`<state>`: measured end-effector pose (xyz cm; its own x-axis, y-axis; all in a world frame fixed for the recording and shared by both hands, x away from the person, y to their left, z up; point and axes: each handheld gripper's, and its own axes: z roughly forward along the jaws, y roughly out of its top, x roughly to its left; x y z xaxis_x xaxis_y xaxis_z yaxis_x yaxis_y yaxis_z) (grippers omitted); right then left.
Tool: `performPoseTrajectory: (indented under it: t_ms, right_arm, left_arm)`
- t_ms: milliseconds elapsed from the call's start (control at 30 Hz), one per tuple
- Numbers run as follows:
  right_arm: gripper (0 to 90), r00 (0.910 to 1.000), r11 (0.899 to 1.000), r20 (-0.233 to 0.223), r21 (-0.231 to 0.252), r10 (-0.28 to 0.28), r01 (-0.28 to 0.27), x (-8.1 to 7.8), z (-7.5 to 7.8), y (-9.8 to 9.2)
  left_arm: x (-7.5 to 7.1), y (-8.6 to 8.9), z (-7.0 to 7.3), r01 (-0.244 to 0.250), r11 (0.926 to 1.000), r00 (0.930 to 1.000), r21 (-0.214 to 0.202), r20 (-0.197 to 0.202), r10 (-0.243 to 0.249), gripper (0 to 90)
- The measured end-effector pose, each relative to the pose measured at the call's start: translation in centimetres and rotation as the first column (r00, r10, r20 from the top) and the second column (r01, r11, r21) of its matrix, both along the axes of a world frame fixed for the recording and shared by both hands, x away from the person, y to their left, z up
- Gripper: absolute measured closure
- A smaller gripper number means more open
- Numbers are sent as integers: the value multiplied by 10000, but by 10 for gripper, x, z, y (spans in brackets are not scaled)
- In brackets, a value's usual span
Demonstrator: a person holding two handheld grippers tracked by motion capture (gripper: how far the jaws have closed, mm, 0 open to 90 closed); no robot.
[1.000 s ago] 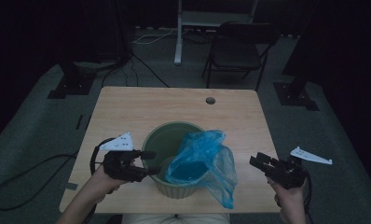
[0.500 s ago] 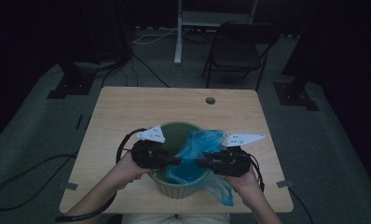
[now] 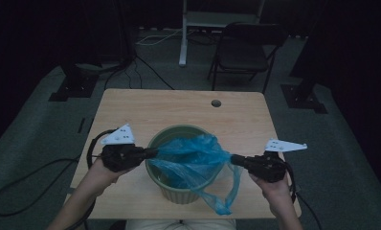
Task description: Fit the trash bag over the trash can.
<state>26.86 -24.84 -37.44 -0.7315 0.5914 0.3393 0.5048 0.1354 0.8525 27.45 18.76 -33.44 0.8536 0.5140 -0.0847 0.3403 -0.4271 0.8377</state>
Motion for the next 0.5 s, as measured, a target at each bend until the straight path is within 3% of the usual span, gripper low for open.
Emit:
performPoseTrajectory:
  t_ms: [167,233,267,333,400,500]
  right_arm:
    - [900,9952,9953,-206,164,-954,958,8,-7,-26]
    - [900,9919,9922,-337,205,-1226,1233,11,-11,-34]
    - [900,9888,9892,-391,195,-1441,1449,12,-14,-39]
    - [900,9883,9893,-577,285,-1410,1428,15,-18,-43]
    - [899,9884,9897,-778,483,-1308,1347,19,-23,-45]
    - [885,9890,9913,-800,344,-1242,1273,21,-23,-41]
  left_arm:
    - [-11,19,-5,-381,9984,9989,411,280,370,900]
    - [-15,27,-7,-725,9964,9968,448,379,708,900]
    - [-17,30,-8,-614,9974,9977,380,314,602,900]
    - [-19,36,-12,-891,9955,9956,330,329,881,900]
    - [-21,39,-16,-444,9990,9989,113,126,442,900]
    - [-26,35,-18,-349,9989,9991,322,239,342,900]
